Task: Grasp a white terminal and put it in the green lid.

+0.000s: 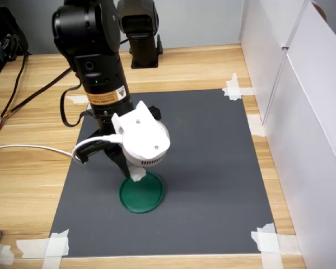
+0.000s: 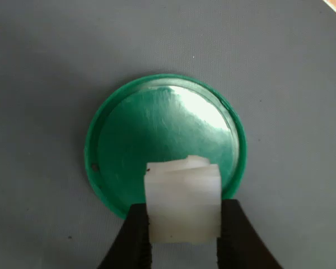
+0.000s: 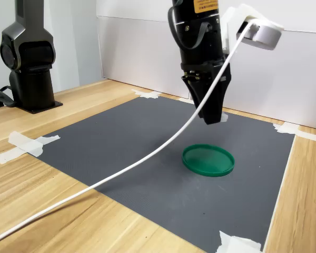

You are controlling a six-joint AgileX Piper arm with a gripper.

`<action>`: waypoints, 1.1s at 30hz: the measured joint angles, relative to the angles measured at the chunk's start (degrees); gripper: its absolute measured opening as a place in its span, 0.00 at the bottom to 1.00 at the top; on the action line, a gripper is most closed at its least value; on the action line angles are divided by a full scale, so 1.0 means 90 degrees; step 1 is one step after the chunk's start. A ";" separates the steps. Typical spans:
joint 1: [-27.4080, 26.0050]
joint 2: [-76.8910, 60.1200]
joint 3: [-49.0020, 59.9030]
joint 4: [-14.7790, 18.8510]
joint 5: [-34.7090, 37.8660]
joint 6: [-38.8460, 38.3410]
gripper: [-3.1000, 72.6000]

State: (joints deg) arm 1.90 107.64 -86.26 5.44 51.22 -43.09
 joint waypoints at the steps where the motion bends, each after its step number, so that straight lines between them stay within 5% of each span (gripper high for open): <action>1: 0.0000 0.0060 -0.0006 0.0000 0.0006 0.0000 0.40; 15: 0.0000 0.0474 -0.0011 -0.0121 -0.0032 -0.0117 0.40; 23: 0.0000 0.0474 -0.0011 -0.0100 -0.0070 -0.0105 0.59; 33: 0.0000 0.0435 -0.0011 0.0010 -0.0155 -0.0090 0.62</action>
State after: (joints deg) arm 1.90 111.56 -86.36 5.53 49.82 -43.90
